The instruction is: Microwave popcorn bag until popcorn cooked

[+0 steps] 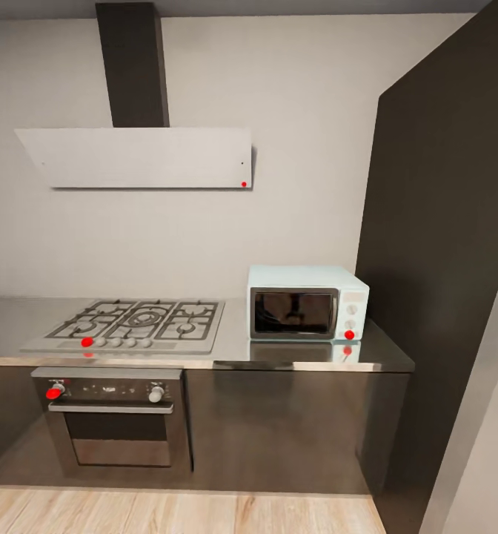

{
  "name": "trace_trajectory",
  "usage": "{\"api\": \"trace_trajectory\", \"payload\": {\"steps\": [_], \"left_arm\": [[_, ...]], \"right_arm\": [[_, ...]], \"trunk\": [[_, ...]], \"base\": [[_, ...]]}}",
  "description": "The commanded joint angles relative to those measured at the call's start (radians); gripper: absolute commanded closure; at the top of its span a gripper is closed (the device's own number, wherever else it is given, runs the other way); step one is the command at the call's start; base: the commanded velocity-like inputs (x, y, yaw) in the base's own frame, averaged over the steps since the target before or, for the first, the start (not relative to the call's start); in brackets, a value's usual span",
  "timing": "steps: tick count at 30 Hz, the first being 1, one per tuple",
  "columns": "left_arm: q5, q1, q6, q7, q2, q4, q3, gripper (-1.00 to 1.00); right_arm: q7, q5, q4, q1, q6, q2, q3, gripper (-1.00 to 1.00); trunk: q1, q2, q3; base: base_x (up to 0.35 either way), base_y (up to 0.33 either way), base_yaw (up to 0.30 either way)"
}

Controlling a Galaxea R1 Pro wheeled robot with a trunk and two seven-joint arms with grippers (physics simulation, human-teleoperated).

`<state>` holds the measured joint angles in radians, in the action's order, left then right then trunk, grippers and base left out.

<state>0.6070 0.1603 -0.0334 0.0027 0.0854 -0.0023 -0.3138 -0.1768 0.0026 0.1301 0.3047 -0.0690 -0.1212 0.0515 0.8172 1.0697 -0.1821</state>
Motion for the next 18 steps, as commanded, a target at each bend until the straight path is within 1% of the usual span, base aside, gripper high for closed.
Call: {"api": "trace_trajectory", "payload": {"steps": [1,2,5,7,8,9,10,11,14,15,18], "left_arm": [[0.008,0.001,-0.003,0.0,0.0,0.001,-0.008,-1.0],[0.008,0.001,-0.003,0.0,0.0,0.001,-0.008,-1.0],[0.008,0.001,-0.003,0.0,0.0,0.001,-0.009,-1.0],[0.008,0.001,-0.003,0.0,0.0,0.001,-0.008,-1.0],[0.008,0.001,-0.003,0.0,0.0,0.001,-0.009,-1.0],[0.008,0.001,-0.003,0.0,0.0,0.001,-0.009,-1.0],[0.008,0.001,-0.003,0.0,0.0,0.001,-0.008,-1.0],[0.008,0.001,-0.003,0.0,0.0,0.001,-0.008,-1.0],[0.008,0.001,-0.003,0.0,0.0,0.001,-0.008,-1.0],[0.008,0.001,-0.003,0.0,0.0,0.001,-0.008,-1.0],[0.008,0.001,-0.003,0.0,0.0,0.001,-0.008,-1.0]], "right_arm": [[-0.002,0.014,0.081,-0.001,-0.036,0.007,0.007,-1.0],[-0.003,0.028,0.155,-0.001,-0.089,0.014,0.008,-1.0],[0.002,0.047,0.426,0.0,-0.294,0.057,0.008,-1.0],[0.011,0.049,0.618,-0.001,-0.391,0.067,0.008,-1.0],[0.04,0.048,0.826,-0.002,-0.527,0.07,0.005,-1.0],[0.044,0.046,0.855,0.028,-0.574,0.07,0.003,-1.0],[0.046,0.046,0.861,0.052,-0.589,0.07,0.002,-1.0],[0.048,0.043,0.868,0.116,-0.623,0.071,0.0,-1.0],[0.053,0.041,0.874,0.208,-0.661,0.07,-0.004,-1.0],[0.057,0.041,0.875,0.226,-0.665,0.07,-0.004,-1.0],[0.103,0.04,0.908,0.285,-0.671,0.067,-0.005,-1.0]], "trunk": [[0.0,0.001,-0.002],[0.0,0.001,-0.002],[0.0,0.001,-0.002],[0.0,0.001,-0.002],[0.0,0.001,-0.002],[0.0,0.001,-0.002],[0.0,0.001,-0.002],[0.0,0.001,-0.002],[0.0,0.001,-0.002],[0.0,0.001,-0.002],[0.0,0.001,-0.002]], "base": [[0.0,0.0,0.0],[0.0,0.0,0.0],[0.0,0.0,0.0],[0.0,0.0,0.0],[0.0,0.0,0.0],[0.0,0.0,0.0],[0.0,0.0,0.0],[0.0,0.0,0.0],[0.0,0.0,0.0],[0.0,0.0,0.0],[0.0,0.0,0.0]]}}
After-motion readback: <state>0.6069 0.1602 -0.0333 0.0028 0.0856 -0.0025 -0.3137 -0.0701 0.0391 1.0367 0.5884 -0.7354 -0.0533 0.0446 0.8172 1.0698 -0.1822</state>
